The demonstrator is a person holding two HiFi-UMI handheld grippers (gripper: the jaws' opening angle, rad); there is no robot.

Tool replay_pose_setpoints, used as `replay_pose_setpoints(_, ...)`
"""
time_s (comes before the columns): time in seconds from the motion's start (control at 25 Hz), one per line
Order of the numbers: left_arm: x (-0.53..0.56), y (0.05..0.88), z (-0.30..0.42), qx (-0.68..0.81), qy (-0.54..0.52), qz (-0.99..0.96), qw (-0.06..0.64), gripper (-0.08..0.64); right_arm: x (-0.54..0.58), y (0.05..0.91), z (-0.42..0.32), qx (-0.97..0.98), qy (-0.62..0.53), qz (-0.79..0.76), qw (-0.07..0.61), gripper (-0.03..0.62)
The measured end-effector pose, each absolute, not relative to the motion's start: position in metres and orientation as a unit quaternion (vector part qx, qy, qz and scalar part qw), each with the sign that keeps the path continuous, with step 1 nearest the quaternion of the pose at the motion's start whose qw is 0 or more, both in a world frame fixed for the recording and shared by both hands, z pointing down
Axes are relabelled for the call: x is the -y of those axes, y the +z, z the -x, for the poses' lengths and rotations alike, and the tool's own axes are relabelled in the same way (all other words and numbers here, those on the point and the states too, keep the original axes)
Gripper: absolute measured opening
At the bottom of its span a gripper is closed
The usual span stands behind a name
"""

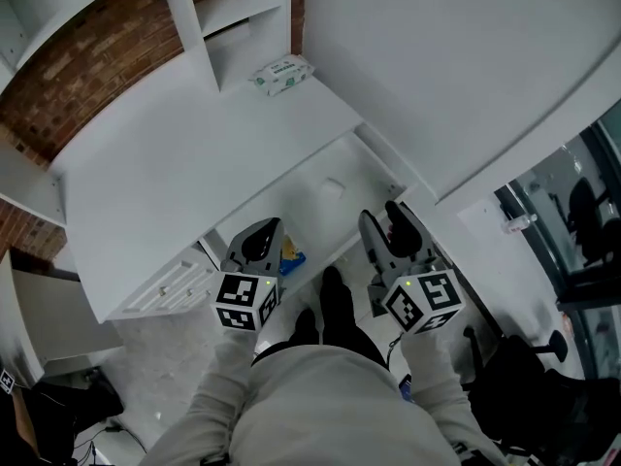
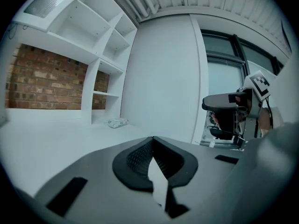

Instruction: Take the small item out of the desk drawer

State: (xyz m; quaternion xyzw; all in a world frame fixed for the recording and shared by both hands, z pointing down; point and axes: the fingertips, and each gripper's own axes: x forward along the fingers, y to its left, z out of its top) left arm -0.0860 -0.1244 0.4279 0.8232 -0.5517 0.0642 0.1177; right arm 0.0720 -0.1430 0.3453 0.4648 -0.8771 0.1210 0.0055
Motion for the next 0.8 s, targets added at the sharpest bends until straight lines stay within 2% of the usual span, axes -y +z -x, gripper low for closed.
replay_pose_setpoints(0.28,0.153,0.435,0.094,0.577,0.066,-0.804,0.128,0.018,0.184,0.361,-0.063,0.891,0.132,-0.434,0.03,0.239)
replay_pose_setpoints(0.8,0.209,0.449,0.115,0.638,0.071,-0.752,0.15,0.018,0.277,0.401,-0.043,0.919,0.148,-0.354,0.09,0.25)
